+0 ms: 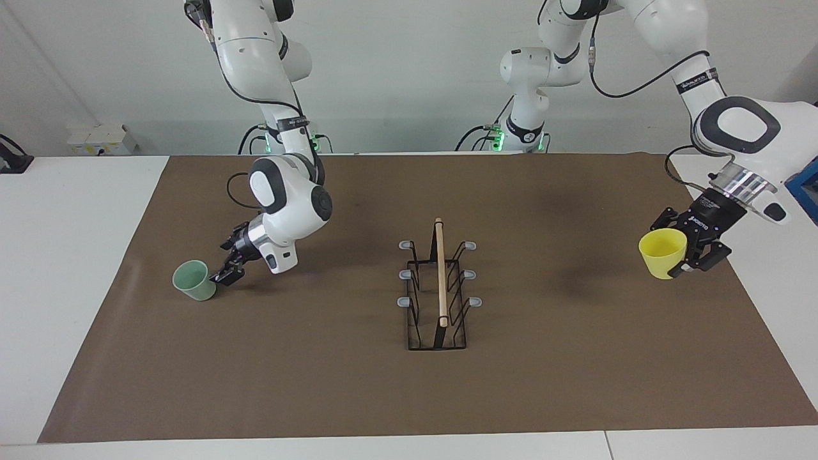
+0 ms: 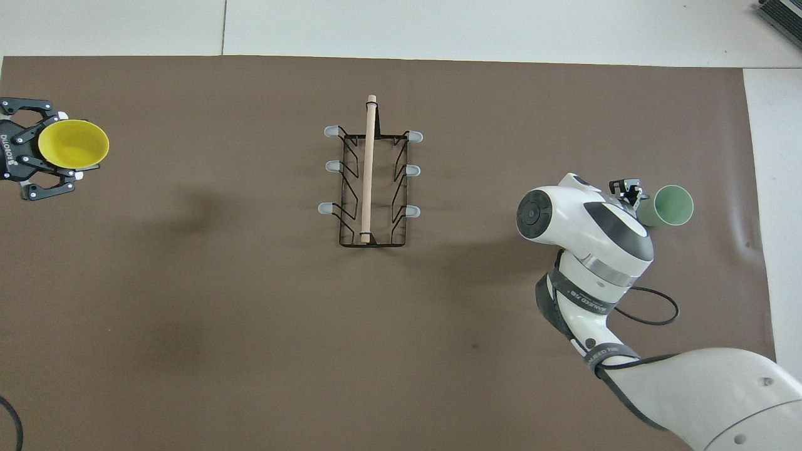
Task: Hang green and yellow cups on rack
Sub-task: 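Carry the yellow cup with the left gripper toward the rack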
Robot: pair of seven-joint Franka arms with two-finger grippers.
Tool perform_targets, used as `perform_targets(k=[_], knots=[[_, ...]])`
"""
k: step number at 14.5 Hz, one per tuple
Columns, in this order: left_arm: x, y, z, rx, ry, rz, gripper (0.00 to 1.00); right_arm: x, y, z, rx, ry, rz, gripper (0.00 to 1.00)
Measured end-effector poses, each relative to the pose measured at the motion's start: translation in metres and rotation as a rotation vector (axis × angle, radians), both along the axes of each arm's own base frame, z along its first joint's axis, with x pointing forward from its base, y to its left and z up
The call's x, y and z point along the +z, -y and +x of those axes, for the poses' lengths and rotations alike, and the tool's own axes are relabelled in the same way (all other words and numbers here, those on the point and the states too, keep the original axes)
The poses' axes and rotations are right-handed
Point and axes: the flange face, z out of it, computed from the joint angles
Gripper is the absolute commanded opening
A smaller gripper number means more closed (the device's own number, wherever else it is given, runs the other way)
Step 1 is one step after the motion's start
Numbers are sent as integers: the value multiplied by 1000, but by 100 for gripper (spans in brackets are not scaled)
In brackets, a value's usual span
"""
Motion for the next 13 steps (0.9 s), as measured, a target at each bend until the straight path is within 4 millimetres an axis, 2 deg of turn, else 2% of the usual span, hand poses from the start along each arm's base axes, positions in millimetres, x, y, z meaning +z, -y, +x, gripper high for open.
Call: perform_targets(k=[4, 9, 13], knots=[[22, 73, -2, -151, -27, 159, 0, -6, -3, 2, 22, 3, 12, 100], [50, 167, -17, -326, -13, 497, 0, -29, -4, 3, 32, 20, -7, 100], [46, 256, -31, -356, 56, 733, 0, -38, -1, 3, 91, 9, -63, 100]])
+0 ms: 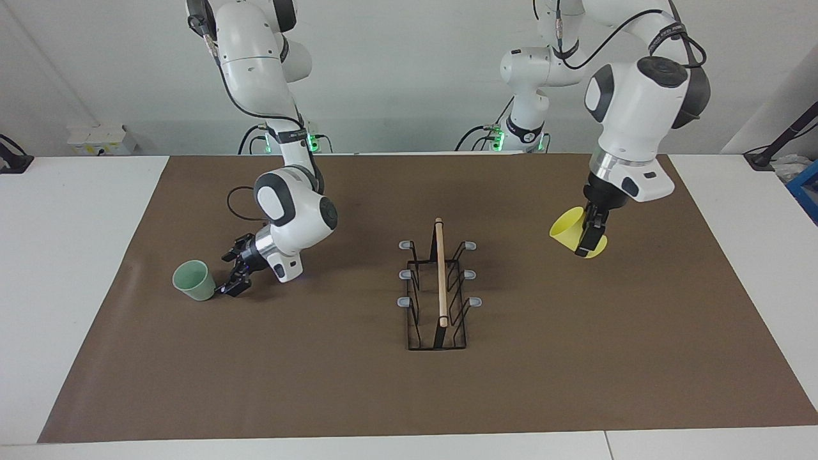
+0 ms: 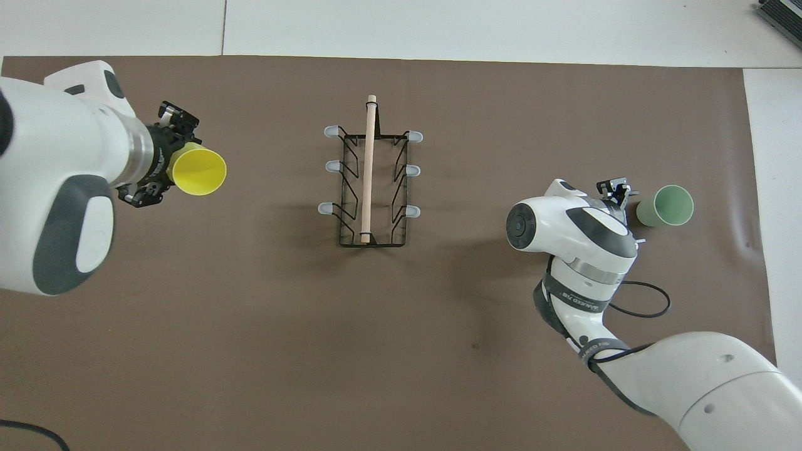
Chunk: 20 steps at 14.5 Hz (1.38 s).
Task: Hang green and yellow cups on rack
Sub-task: 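Carry the yellow cup with the left gripper toward the rack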
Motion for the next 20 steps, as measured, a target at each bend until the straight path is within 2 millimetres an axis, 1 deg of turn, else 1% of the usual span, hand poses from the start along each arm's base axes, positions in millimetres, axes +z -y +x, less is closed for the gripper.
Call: perform_targets(k=[2, 3, 4, 7, 9, 11, 12, 15, 18, 20], knots=[[-8, 47, -15, 8, 95, 79, 0, -3, 2, -2, 28, -7, -27, 100], [-14, 66, -26, -14, 134, 121, 0, -5, 2, -3, 32, -11, -30, 100], [-21, 81, -38, -45, 170, 165, 0, -6, 2, -4, 42, -13, -34, 100], [-43, 113, -69, -98, 295, 284, 0, -15, 2, -9, 88, -25, -46, 100], [-64, 133, -89, -105, 379, 347, 0, -17, 3, -11, 120, -30, -72, 100], [-81, 148, -106, -118, 437, 377, 0, -18, 6, -12, 136, -34, -89, 100], [-87, 153, -112, -128, 460, 389, 0, -19, 7, -12, 141, -36, -96, 100], [-100, 158, -120, -134, 554, 450, 0, -22, 11, -14, 143, -42, -94, 100], [-124, 174, -129, -128, 583, 499, 0, -23, 16, -14, 157, -44, -108, 100], [-128, 181, -129, -131, 606, 512, 0, -24, 24, -14, 161, -46, -105, 100]])
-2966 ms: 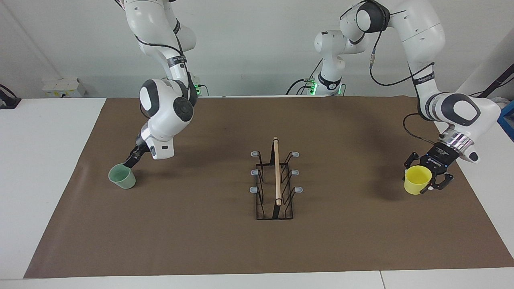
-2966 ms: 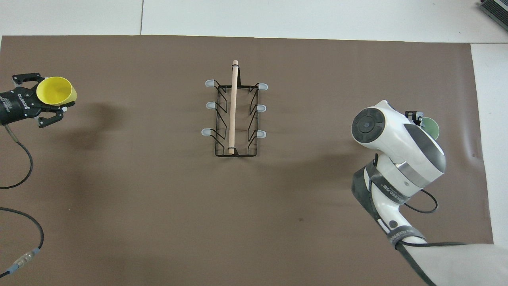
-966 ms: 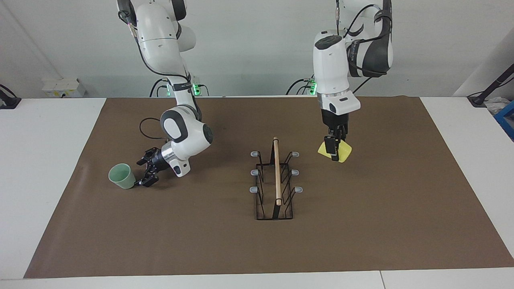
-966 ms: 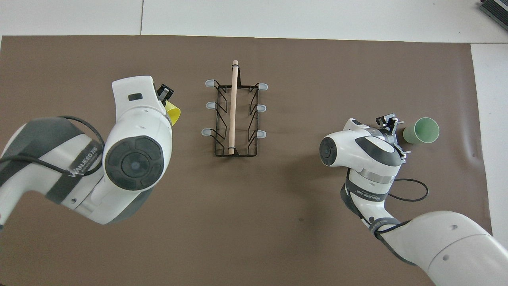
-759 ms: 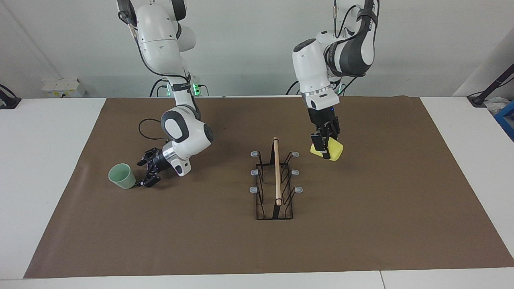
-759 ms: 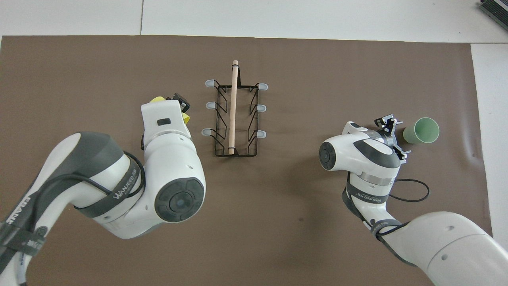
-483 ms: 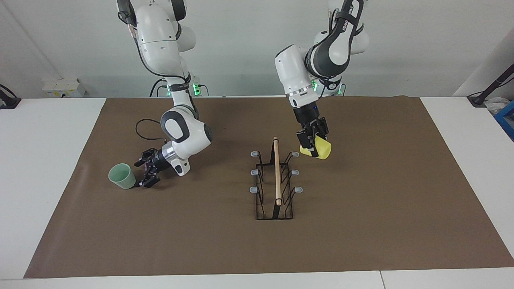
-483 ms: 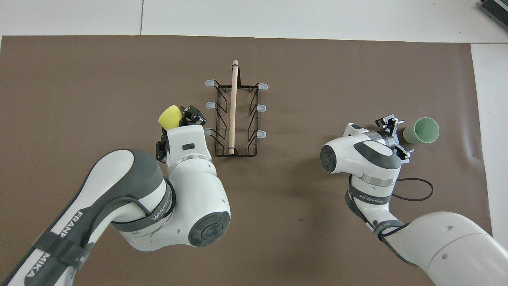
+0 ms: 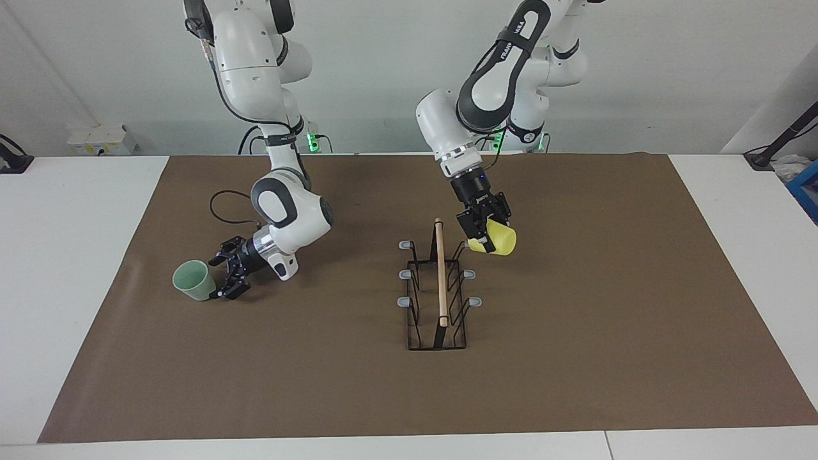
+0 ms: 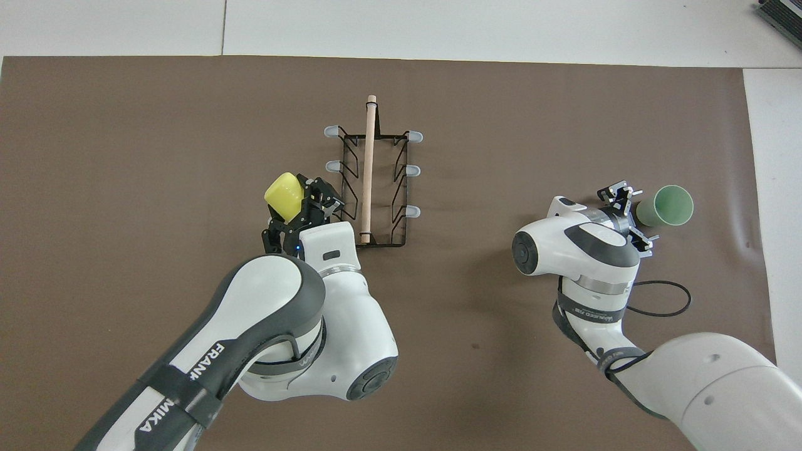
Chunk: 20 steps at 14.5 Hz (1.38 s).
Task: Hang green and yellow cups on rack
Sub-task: 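Carry the yellow cup with the left gripper toward the rack, then hang the yellow cup on a rack peg with the left gripper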
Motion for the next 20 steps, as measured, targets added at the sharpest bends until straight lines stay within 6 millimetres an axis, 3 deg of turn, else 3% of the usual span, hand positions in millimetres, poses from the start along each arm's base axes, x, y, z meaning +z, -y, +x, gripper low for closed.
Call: perform_targets(k=[6, 7, 8, 9, 10, 14, 16, 19, 20], knots=[[-8, 29, -19, -42, 12, 41, 0, -3, 16, 1, 25, -5, -10, 100], [-8, 34, -24, -48, 13, 46, 7, -4, 17, 0, 28, -6, -7, 100], [-9, 37, -28, -55, 12, 48, 30, -5, 18, 0, 31, -8, -8, 100], [-10, 39, -30, -60, 11, 48, 46, -5, 18, -1, 36, -10, -12, 100], [-10, 40, -31, -63, 10, 49, 51, -6, 18, -1, 40, -11, -16, 100], [-14, 45, -35, -74, 3, 49, 53, -7, 21, -3, 35, -11, -16, 100], [-15, 46, -36, -77, 0, 48, 59, -8, 22, -4, 37, -13, -18, 100], [-17, 49, -39, -82, -7, 46, 76, -9, 23, -4, 35, -14, -19, 100], [-18, 49, -39, -81, -12, 42, 93, -9, 25, -4, 38, -12, -23, 100]])
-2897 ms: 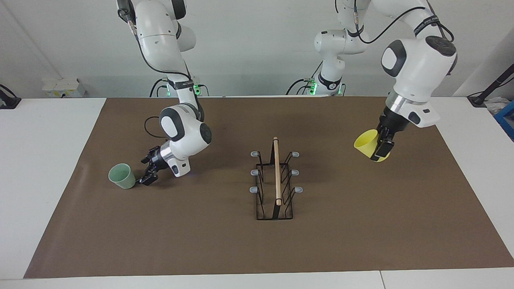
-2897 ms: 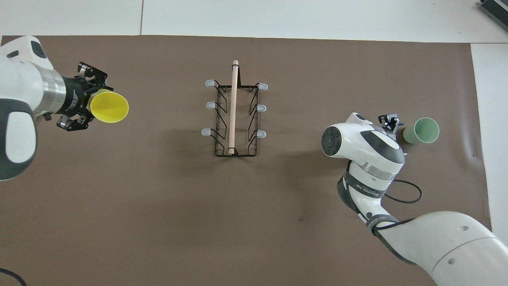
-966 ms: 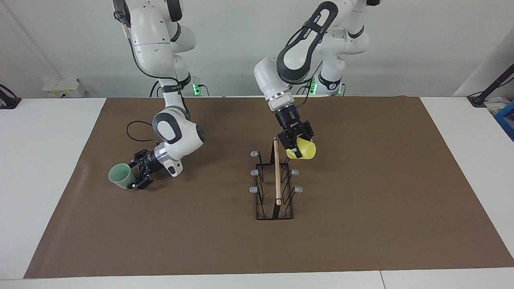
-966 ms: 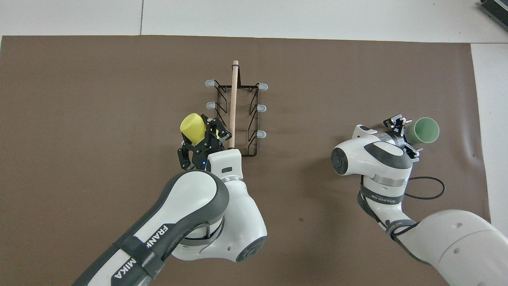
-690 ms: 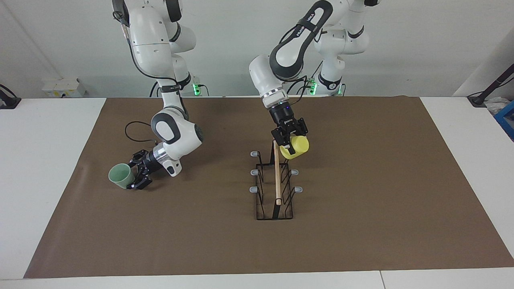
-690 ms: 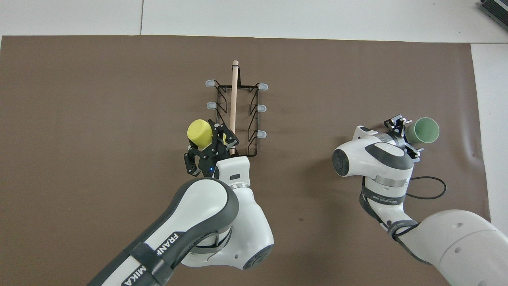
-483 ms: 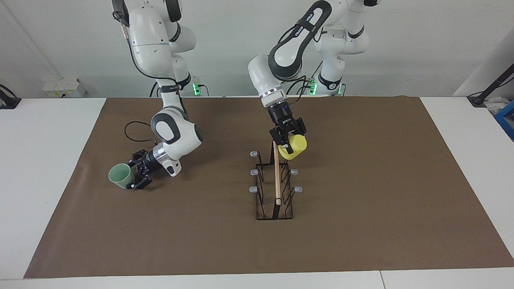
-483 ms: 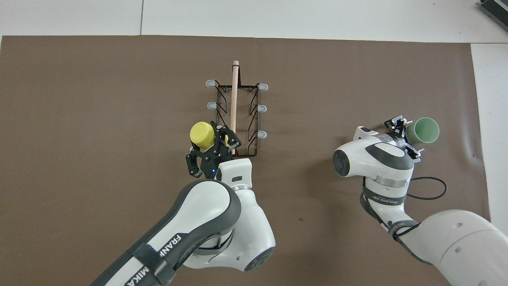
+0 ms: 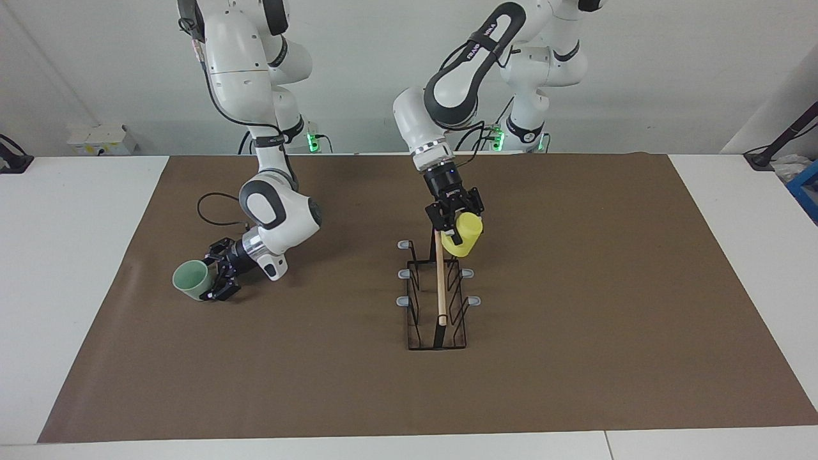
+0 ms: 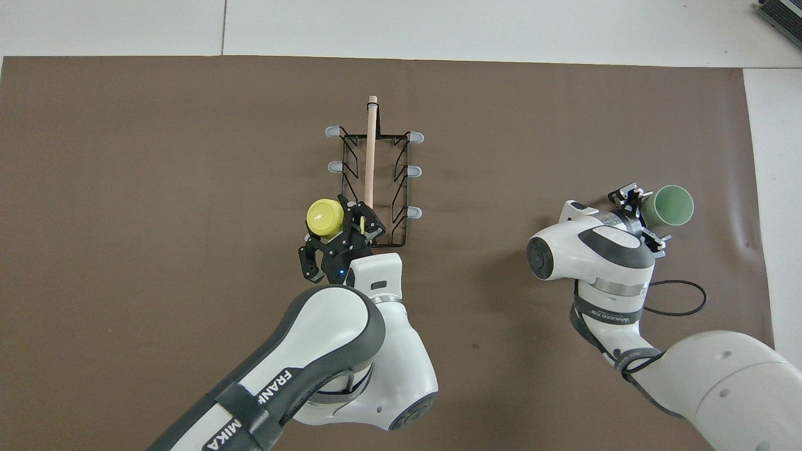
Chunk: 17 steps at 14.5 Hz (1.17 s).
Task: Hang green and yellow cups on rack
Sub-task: 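Hang the yellow cup on a rack peg with the left gripper, then open the left gripper and withdraw it from the yellow cup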
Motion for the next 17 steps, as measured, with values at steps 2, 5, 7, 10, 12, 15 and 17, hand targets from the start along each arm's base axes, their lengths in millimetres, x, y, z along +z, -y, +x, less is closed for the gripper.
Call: perform_targets(k=[2, 5, 7, 10, 12, 15, 17], knots=[[-3, 3, -3, -5, -19, -11, 100, 0, 5, 0, 1, 9, -5, 100], [-3, 6, -4, -12, -42, -9, 100, -2, 9, -1, 1, 8, 1, 100], [3, 7, 0, -15, -82, 7, 100, -3, 10, -1, 0, 7, 2, 97], [18, 5, 12, -35, -157, 52, 100, -3, 10, -2, -1, 6, 2, 87], [24, -3, 24, -46, -208, 91, 100, -3, 10, -2, -1, 6, 2, 78], [39, -17, 45, -46, -289, 107, 100, -3, 10, -2, -1, 6, 3, 72], [52, -27, 60, -51, -348, 108, 100, -3, 10, -2, -1, 6, 3, 62]])
